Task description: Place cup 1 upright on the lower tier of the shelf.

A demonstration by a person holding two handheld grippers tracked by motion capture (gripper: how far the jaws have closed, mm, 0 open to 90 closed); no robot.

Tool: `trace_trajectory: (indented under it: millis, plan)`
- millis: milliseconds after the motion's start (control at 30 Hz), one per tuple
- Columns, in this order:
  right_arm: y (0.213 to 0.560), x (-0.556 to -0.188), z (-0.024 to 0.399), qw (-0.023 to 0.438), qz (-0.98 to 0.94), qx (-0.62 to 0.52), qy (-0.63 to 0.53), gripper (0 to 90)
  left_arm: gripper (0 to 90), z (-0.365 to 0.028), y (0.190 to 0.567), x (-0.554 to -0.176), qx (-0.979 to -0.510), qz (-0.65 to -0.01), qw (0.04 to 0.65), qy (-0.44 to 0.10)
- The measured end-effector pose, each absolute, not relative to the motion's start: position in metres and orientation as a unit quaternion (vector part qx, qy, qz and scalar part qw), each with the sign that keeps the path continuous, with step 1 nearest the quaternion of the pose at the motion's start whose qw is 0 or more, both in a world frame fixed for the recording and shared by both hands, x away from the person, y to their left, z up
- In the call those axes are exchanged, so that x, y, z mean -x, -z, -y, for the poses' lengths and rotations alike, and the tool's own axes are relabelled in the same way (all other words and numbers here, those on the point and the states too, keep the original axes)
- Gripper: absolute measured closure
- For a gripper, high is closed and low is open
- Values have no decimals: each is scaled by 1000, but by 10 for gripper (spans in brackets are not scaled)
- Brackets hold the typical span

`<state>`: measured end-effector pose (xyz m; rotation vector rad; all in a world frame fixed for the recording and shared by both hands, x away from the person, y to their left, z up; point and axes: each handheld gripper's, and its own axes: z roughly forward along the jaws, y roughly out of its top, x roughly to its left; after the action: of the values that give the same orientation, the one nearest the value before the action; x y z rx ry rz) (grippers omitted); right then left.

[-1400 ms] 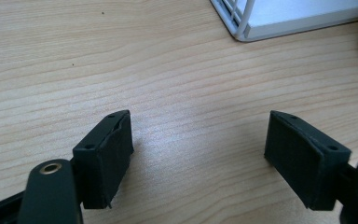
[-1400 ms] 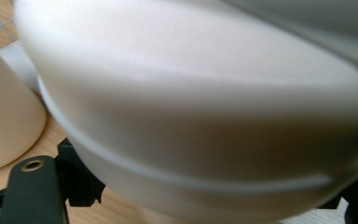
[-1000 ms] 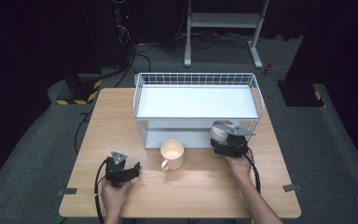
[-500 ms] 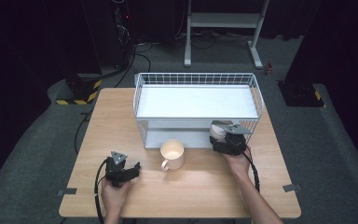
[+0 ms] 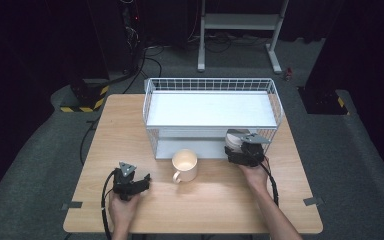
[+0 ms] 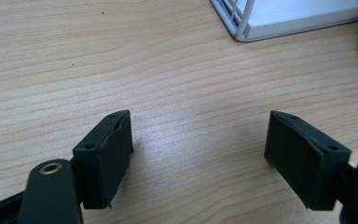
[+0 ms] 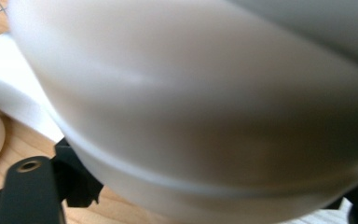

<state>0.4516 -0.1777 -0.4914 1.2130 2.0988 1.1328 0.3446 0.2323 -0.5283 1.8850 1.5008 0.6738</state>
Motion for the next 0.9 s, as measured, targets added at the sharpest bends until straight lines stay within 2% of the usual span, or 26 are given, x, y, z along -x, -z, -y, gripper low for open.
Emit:
trace_trajectory:
  millis: [200,600,900]
  plan:
    - [491,-451,180,222,-768,-442,-407,106,232,-232,528,-345,-714,-571,314,-255]
    - [487,-445,181,231,-770,-444,-396,103,232,-232,528,-345,-714,-571,314,-256]
    - [486,-433,190,231,-757,-453,-410,133,232,-232,528,-345,-714,-571,314,-256]
